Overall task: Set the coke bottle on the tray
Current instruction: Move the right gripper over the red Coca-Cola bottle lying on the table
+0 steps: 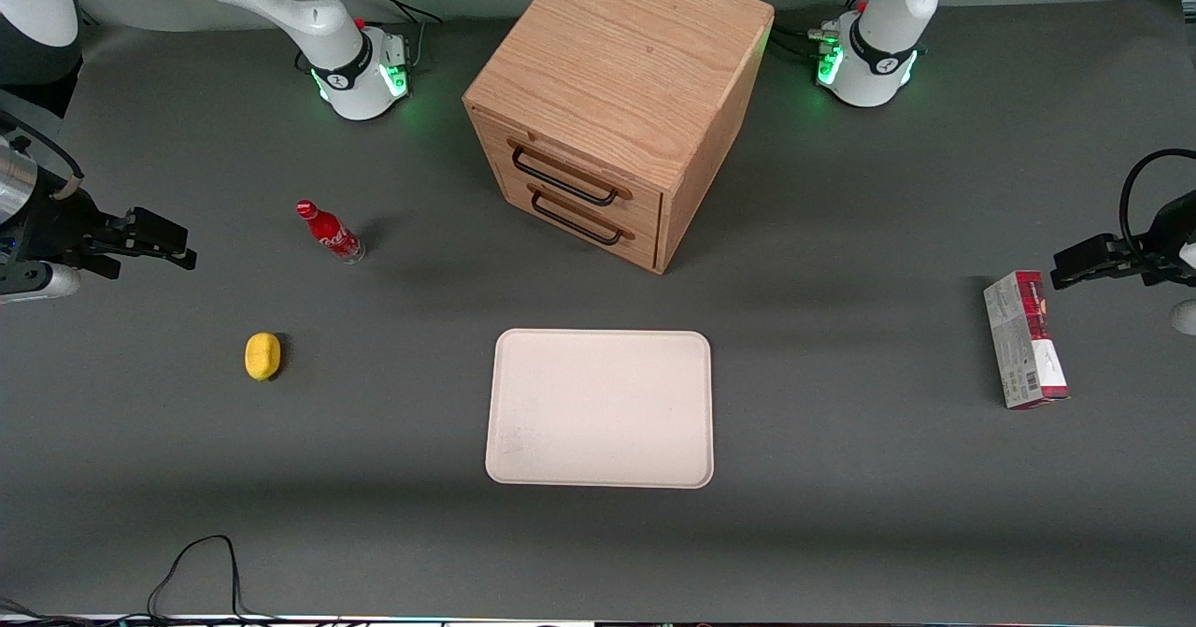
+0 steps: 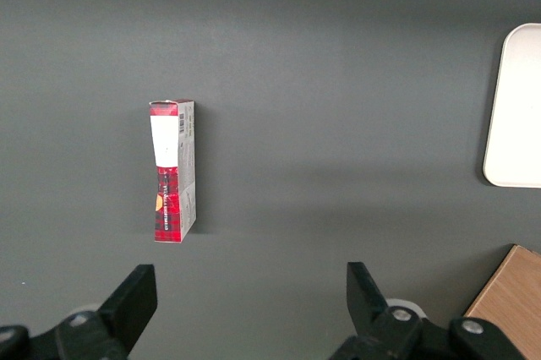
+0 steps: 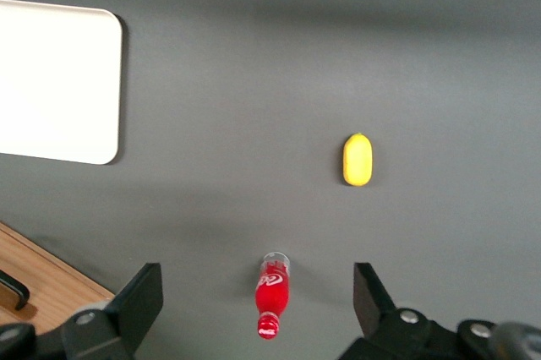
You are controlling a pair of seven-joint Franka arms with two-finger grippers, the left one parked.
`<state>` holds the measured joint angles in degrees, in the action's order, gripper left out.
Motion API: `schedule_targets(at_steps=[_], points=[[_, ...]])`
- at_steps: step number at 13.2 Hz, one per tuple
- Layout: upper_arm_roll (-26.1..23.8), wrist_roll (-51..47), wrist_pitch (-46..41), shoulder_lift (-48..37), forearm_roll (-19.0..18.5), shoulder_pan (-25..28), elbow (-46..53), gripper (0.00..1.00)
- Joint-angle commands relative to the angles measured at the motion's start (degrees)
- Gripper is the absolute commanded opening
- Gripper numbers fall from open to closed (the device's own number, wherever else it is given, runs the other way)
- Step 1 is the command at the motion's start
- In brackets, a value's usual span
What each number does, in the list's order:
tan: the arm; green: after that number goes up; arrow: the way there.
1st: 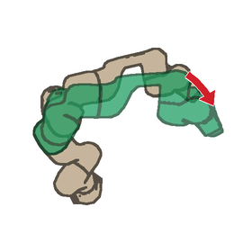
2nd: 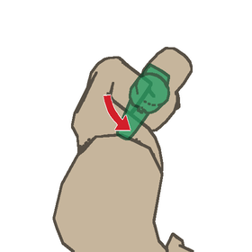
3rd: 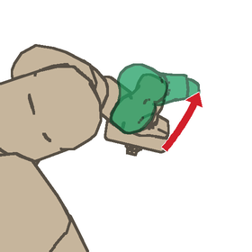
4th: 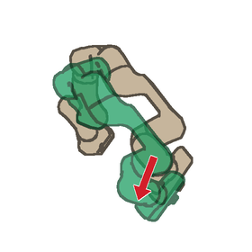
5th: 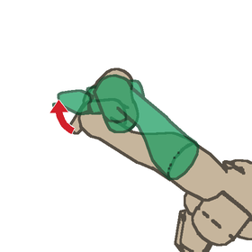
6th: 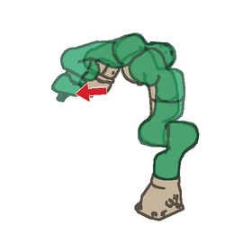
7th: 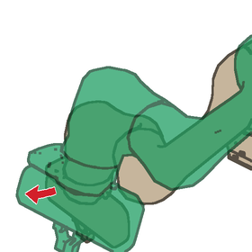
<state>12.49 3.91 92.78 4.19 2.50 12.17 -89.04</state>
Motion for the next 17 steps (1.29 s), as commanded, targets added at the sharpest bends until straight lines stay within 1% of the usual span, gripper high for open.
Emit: schedule_targets(at_steps=[1, 3, 5, 6, 7, 8, 10, 12, 13, 15, 17], points=[[-0.10, -0.92, -2.16, 0.74, -1.35, -0.21, 2.29, 1.00], [-0.10, -0.92, -2.33, 0.65, -1.35, -0.30, 2.03, 1.00], [-0.54, -1.27, -6.18, -1.01, -1.26, -0.04, -0.42, 1.00], [-0.72, -3.62, -6.03, -4.16, -1.35, 0.05, -4.87, 1.00], [-1.67, -4.52, -3.94, -8.36, -1.53, -0.21, -11.62, 1.00], [-2.21, -4.53, 0.26, -13.36, -1.70, -1.08, -19.52, 1.00], [-2.82, -4.53, 10.36, -23.74, -3.98, -2.14, -37.09, 1.00], [-5.97, -4.44, 18.46, -30.09, -4.25, -5.21, -49.77, 1.00], [-6.77, -4.44, 22.58, -32.03, -4.25, -5.66, -55.22, 1.00], [-6.78, -4.44, 31.28, -34.06, -4.17, -5.66, -64.38, 1.00], [-6.78, -4.35, 40.69, -33.20, -4.17, -5.66, -71.07, 1.00]])
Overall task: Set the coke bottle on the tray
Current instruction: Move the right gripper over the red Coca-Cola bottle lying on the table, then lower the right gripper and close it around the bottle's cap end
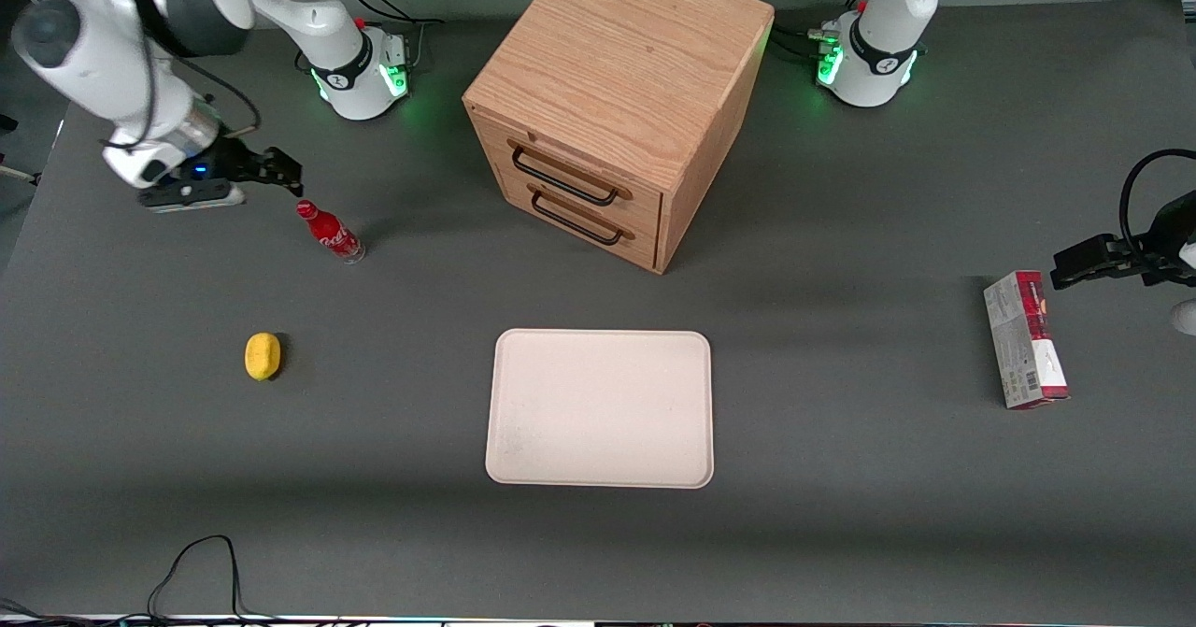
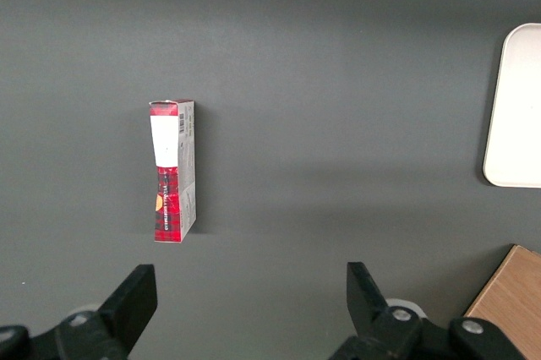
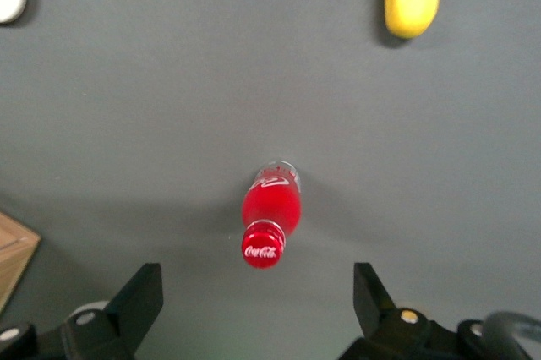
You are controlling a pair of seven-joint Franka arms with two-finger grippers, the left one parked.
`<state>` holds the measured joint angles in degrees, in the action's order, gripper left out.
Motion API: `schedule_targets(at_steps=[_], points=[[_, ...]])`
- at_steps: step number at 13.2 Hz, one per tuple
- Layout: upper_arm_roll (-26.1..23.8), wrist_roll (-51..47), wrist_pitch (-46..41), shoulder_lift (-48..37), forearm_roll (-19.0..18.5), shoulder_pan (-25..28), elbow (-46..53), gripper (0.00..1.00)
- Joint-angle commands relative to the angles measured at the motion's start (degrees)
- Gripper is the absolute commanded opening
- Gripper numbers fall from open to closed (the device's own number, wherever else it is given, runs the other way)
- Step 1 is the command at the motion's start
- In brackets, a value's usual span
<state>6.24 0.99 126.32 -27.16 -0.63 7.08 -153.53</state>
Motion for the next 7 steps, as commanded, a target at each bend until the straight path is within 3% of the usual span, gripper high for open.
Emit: schedule_targets(at_steps=[1, 7], points=[[-0.53, -1.34, 10.23, -0.45, -1.04, -0.57, -7.91, 1.00], [-0.53, -1.34, 15.61, 4.04, -1.04, -0.57, -9.15, 1.00]])
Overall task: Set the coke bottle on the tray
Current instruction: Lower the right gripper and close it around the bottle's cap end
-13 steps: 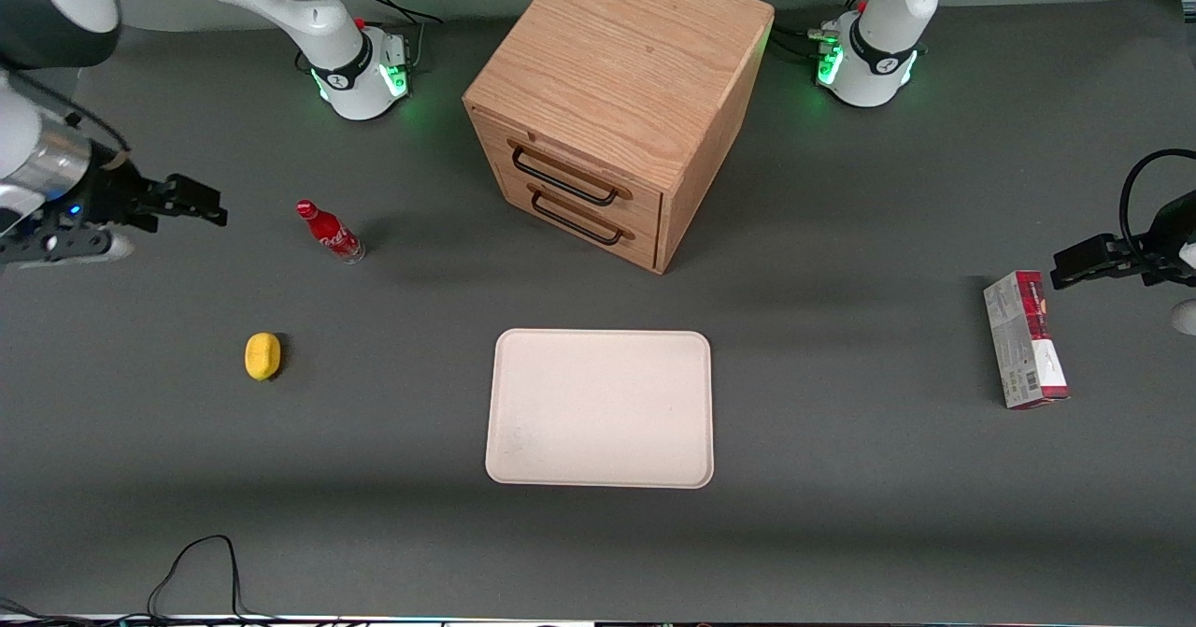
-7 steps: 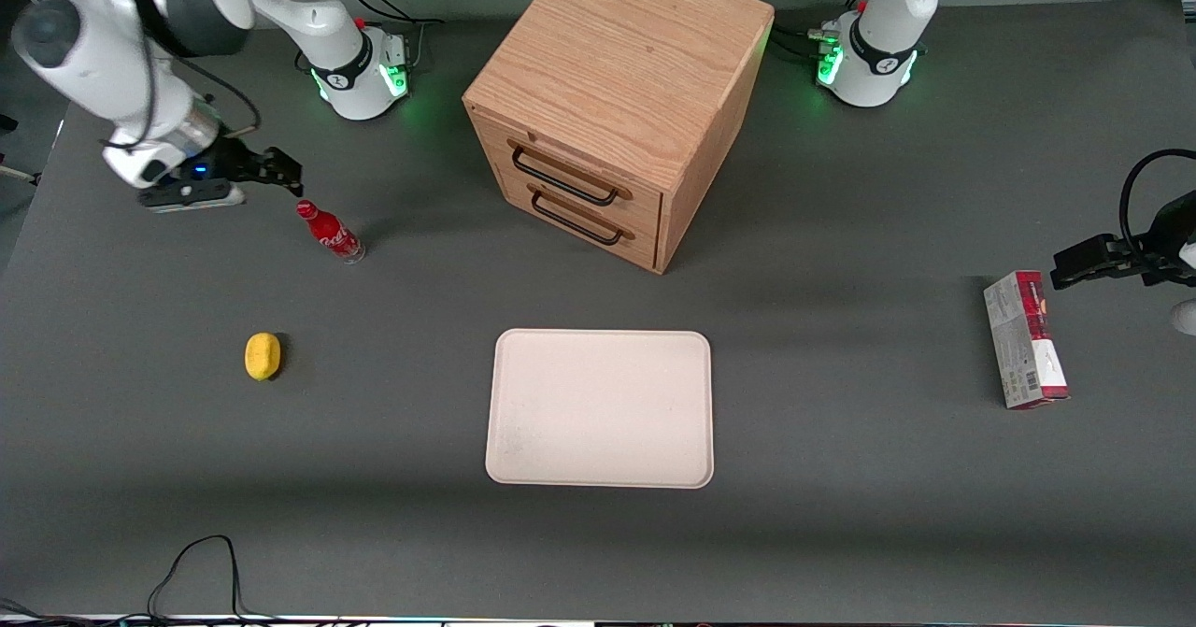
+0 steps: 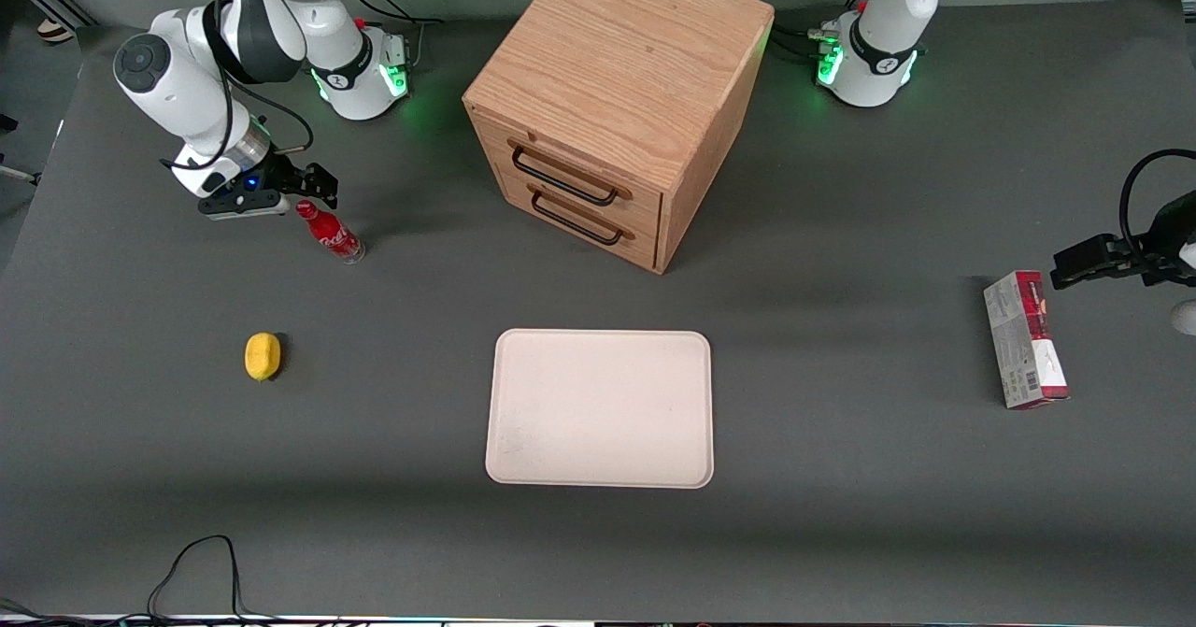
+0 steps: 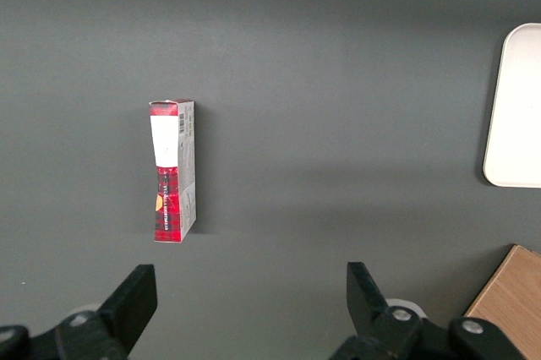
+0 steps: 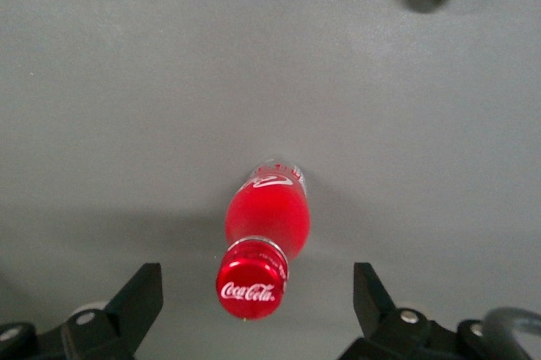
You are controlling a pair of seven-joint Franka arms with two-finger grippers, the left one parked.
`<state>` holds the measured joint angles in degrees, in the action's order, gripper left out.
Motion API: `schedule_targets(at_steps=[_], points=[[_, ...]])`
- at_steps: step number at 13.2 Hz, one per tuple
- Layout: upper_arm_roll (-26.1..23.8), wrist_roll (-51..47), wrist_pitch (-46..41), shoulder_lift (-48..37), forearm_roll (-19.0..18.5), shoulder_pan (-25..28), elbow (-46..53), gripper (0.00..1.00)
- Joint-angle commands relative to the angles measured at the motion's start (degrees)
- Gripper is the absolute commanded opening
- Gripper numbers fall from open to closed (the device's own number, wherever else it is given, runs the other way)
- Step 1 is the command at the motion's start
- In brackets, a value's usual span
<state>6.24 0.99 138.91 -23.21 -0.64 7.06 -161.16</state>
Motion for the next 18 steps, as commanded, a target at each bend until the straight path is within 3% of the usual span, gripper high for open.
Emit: schedule_targets(at_steps=[1, 2, 4, 8, 13, 18], points=[[-0.53, -1.34, 4.17, 0.88, -1.03, -0.47, -1.44, 0.98], [-0.53, -1.34, 5.05, 1.67, -1.03, -0.47, -1.44, 0.84], [-0.53, -1.34, 5.15, 2.11, -0.94, -0.47, -1.35, 0.42], [-0.62, -1.87, 4.53, 2.64, -0.68, -0.12, -0.82, 0.00], [-2.80, -2.13, -10.46, 5.80, 0.03, 0.15, 15.13, 0.00], [-5.10, -2.13, -36.47, 18.69, 1.86, 0.85, 48.94, 0.00]])
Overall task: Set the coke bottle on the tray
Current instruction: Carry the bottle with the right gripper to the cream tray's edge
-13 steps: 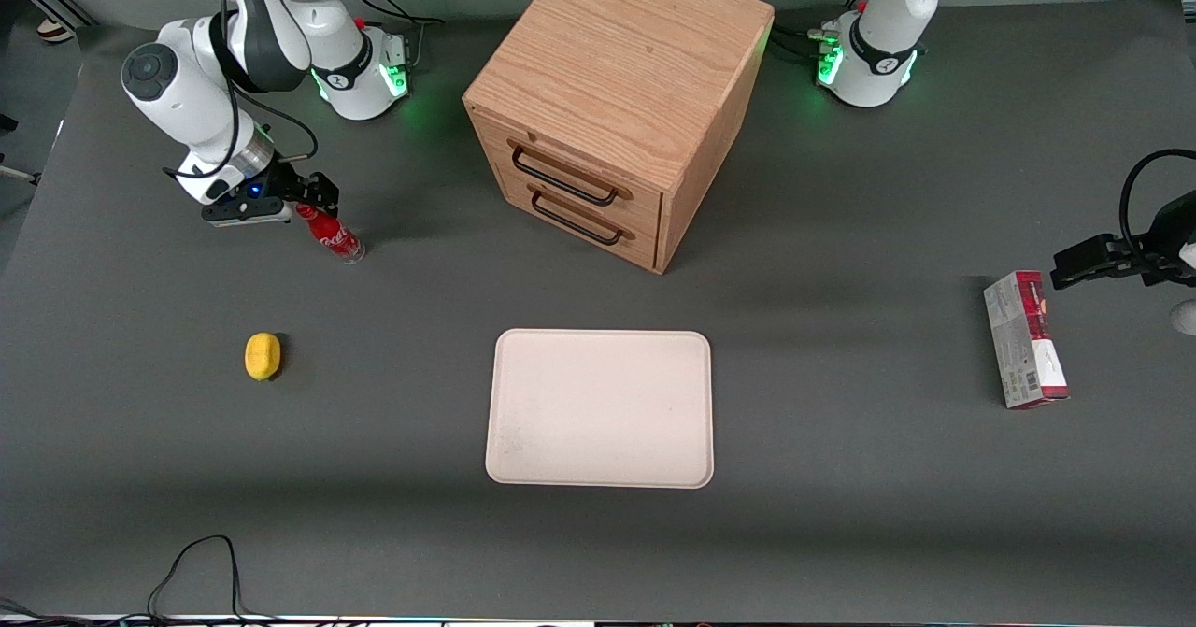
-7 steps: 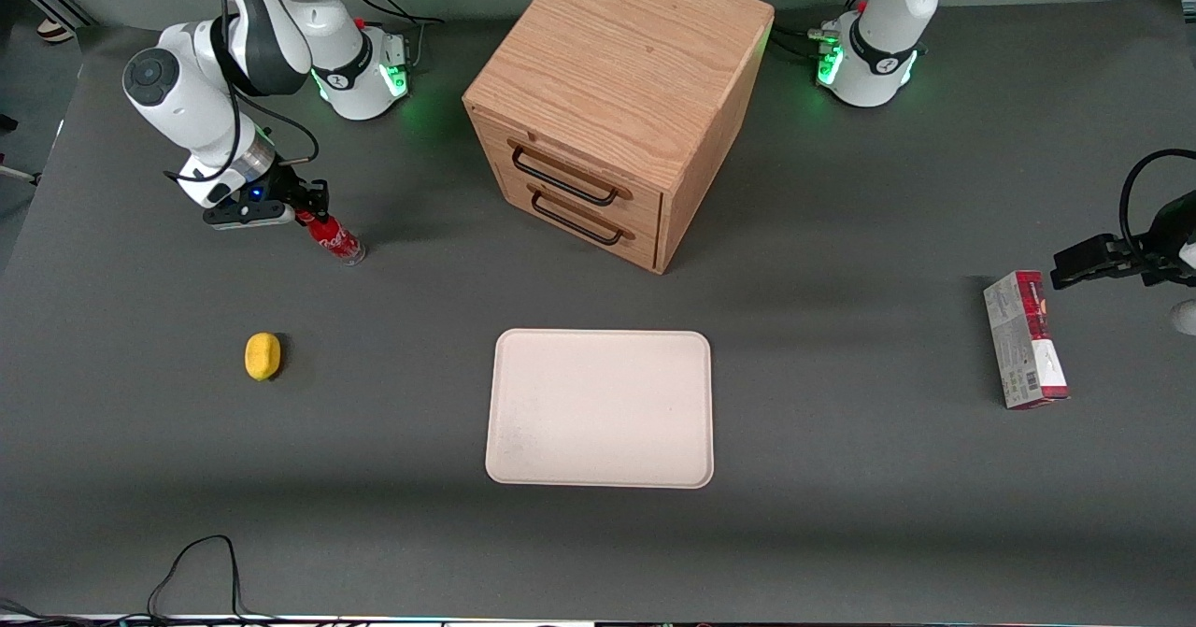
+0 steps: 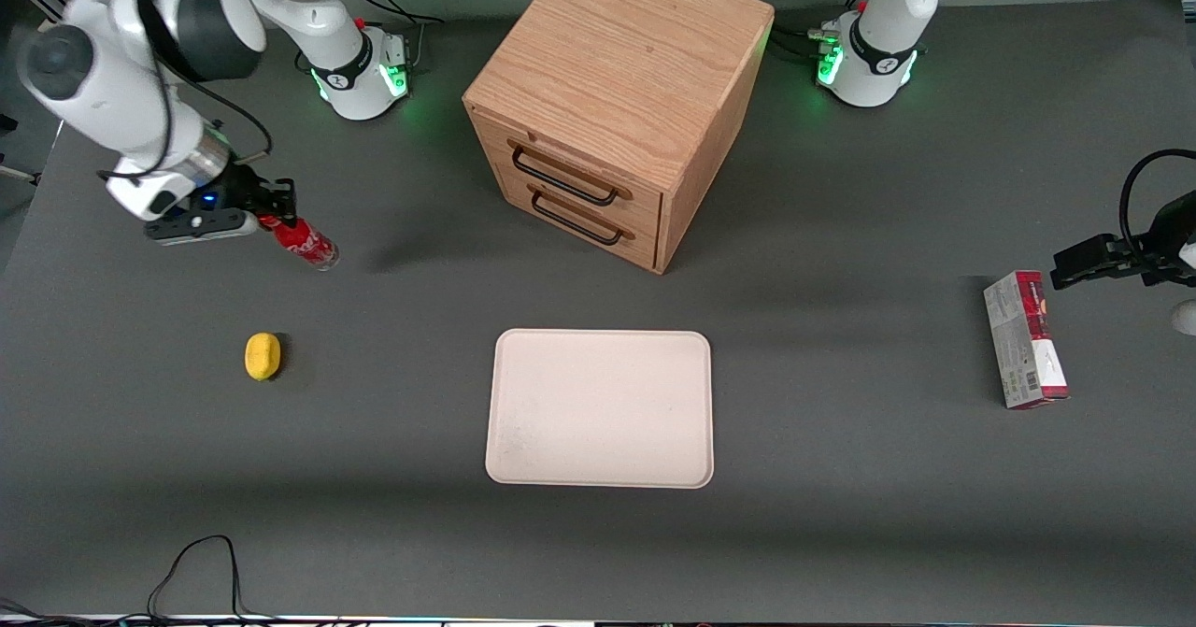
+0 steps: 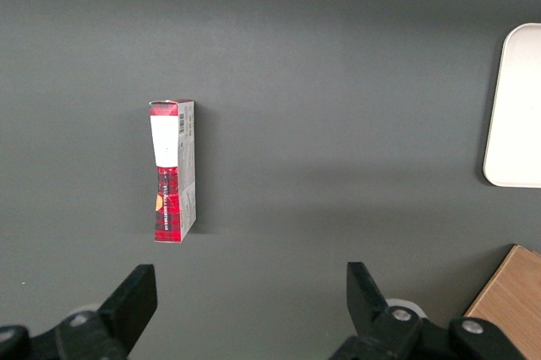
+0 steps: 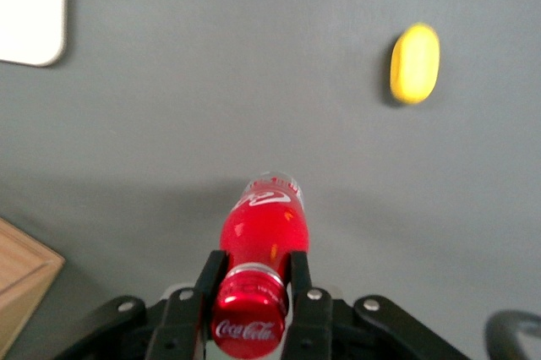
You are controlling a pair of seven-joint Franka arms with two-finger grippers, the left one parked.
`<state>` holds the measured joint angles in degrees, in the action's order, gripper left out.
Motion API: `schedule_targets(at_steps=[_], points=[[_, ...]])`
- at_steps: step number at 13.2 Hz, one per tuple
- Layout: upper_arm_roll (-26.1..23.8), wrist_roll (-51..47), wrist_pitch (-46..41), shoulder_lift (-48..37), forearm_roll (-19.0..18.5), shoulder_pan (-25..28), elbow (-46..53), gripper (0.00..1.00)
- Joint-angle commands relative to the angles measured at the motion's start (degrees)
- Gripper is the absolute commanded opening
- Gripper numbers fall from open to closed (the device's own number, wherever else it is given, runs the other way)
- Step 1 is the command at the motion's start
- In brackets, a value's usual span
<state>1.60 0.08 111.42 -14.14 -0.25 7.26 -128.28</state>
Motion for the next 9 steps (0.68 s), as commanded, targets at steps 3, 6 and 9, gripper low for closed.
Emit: schedule_targets(at_steps=[3, 6, 9], points=[[-0.72, -1.74, -16.57, 19.04, 3.15, 1.27, 33.82, 0.00], [-1.77, -3.32, -24.91, 29.93, 3.77, 2.15, 53.86, 0.00], [-6.76, -9.19, -28.71, 40.83, 3.15, 2.32, 70.14, 0.00]])
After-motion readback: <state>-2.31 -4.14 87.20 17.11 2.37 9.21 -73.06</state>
